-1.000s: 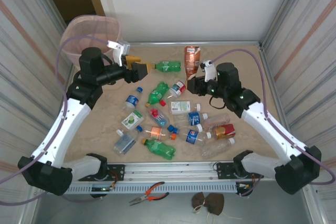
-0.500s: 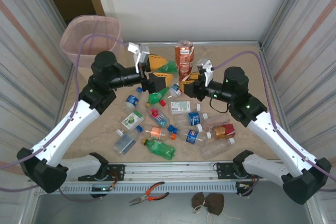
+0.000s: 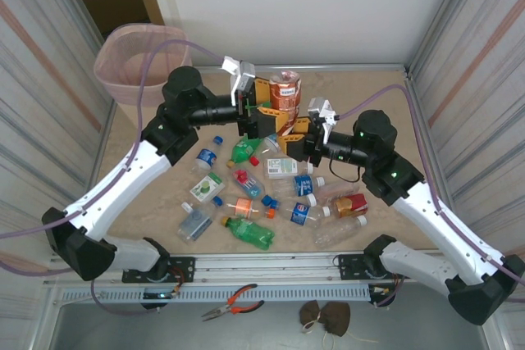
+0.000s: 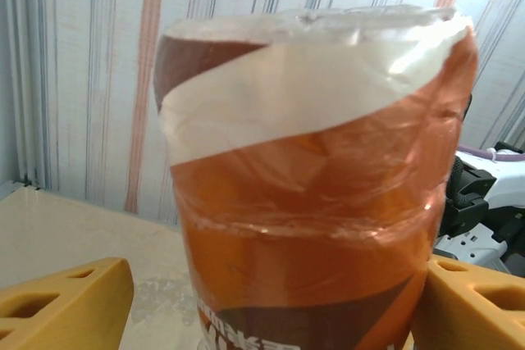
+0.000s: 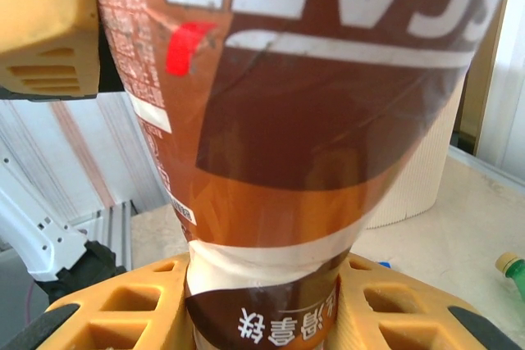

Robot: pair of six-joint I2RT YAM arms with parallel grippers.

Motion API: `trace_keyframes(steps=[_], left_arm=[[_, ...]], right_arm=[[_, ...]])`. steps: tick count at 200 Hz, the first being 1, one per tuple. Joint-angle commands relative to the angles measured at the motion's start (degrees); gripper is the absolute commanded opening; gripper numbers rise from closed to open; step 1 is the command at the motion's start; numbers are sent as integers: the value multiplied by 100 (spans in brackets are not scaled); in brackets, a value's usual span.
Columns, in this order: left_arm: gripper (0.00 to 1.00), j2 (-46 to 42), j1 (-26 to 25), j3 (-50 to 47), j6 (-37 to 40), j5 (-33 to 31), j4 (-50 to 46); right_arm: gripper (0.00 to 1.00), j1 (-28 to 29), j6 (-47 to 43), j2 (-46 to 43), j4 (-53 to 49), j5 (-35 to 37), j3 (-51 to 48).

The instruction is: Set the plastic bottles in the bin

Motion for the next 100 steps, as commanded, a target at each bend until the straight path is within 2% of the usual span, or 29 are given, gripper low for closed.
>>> trace_keyframes(steps=[1,27,50,83,100], left_arm=[[81,73,-30,215,99,298,310],[75,181,-43,221,130,541,441],[70,193,-101,163,195,501,476],[72,194,-131,190,248,514,369],[70,202,-153,171,265,488,386]], right_arm=[[6,65,-142,-194,87,-97,214],[6,67,-116,-240,59,-56,218],[6,75,-90,-260,59,-35,200],[6,97,-56,-261,-47,166,257],[6,90,-98,-269,-148,273,273]])
